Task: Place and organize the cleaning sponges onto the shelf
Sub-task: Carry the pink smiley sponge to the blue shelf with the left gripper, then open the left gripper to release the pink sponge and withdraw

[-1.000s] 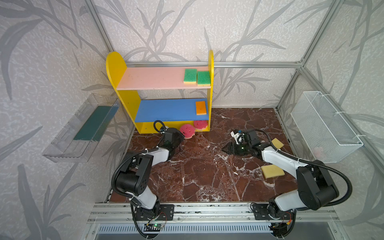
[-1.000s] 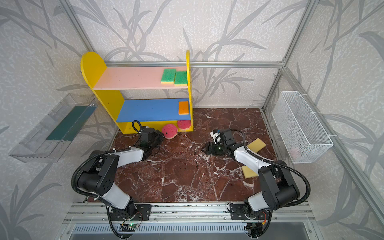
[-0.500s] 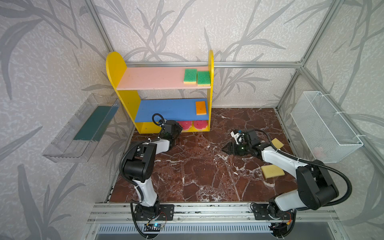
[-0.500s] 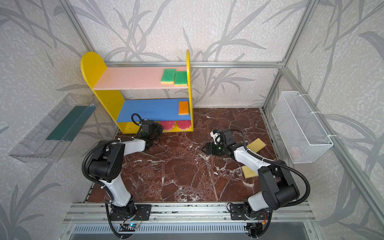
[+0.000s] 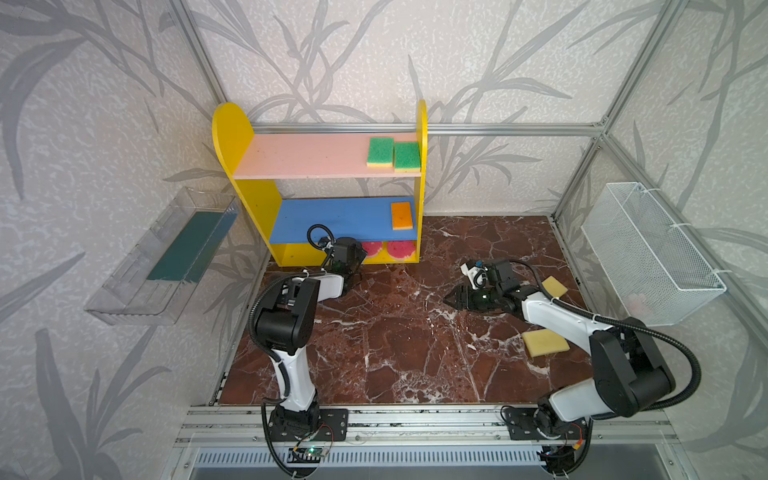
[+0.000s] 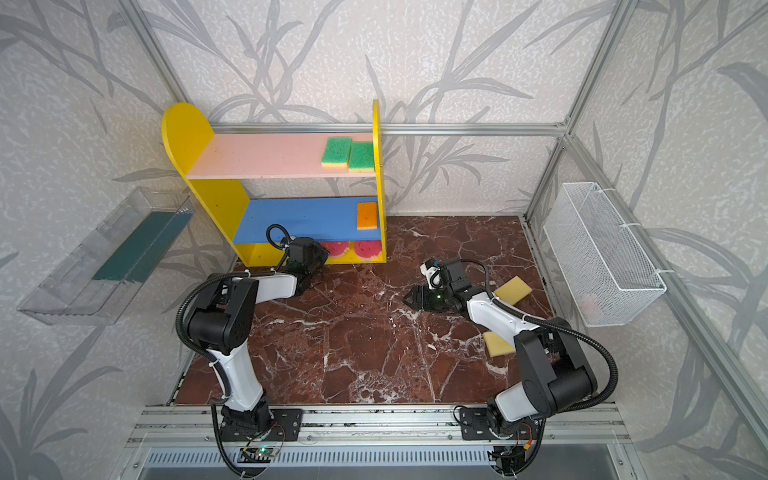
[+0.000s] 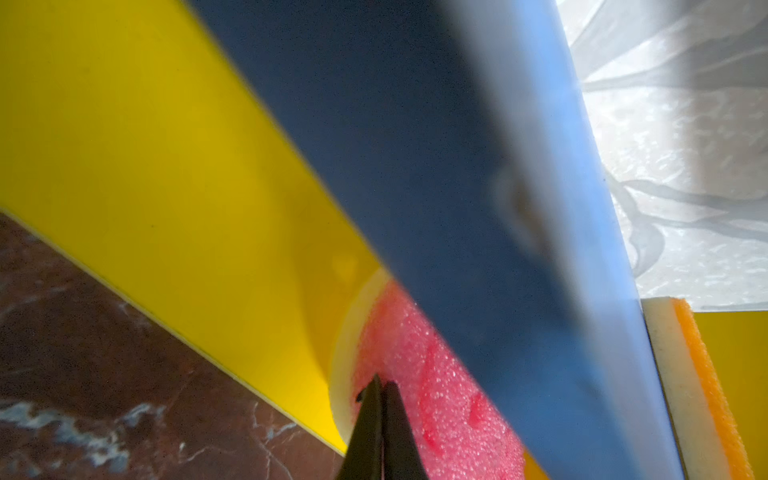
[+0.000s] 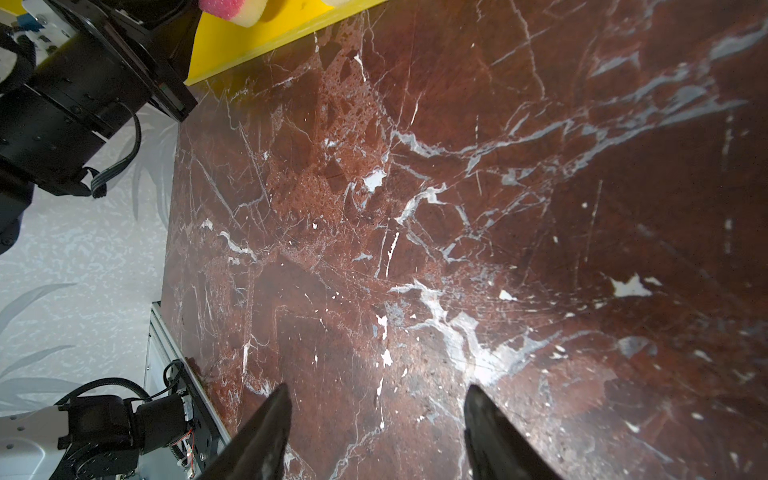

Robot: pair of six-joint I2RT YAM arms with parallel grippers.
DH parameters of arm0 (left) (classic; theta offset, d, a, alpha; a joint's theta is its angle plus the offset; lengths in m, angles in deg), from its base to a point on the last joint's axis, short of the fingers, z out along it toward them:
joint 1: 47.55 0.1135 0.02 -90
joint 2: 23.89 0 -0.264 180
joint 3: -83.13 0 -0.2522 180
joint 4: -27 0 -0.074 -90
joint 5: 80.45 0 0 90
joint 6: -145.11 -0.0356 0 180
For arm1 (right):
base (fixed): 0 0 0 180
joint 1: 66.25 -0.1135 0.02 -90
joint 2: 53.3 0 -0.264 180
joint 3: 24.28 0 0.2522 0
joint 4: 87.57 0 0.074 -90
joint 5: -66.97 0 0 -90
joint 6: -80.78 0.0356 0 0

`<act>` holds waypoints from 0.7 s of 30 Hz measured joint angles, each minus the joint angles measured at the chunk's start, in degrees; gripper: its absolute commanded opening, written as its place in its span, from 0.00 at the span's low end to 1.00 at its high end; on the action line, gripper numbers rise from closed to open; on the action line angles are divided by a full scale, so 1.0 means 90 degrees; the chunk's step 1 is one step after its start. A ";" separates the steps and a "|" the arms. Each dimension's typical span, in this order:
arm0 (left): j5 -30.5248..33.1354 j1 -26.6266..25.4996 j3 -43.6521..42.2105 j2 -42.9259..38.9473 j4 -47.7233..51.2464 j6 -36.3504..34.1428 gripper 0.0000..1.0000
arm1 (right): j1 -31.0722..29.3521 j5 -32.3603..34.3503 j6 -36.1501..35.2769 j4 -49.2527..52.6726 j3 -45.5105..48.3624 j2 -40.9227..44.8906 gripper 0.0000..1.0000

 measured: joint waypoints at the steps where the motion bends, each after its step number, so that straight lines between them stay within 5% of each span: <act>1: -0.0007 0.0000 0.0049 0.0039 -0.0010 0.0000 0.09 | 0.0000 0.0000 -0.0005 0.0000 0.0000 0.0000 0.65; 6: -0.0092 0.0027 0.0109 0.0100 -0.0051 0.0000 0.33 | -0.0002 0.0000 -0.0024 0.0000 0.0000 0.0000 0.65; 14: -0.0141 0.0029 0.0107 0.0092 -0.0090 0.0007 0.39 | 0.0000 0.0002 -0.0027 0.0000 0.0000 0.0000 0.65; 21: -0.0505 -0.0078 -0.0126 -0.0138 0.0075 -0.0061 0.60 | 0.0017 0.0134 -0.0073 0.0175 0.0000 0.0160 0.66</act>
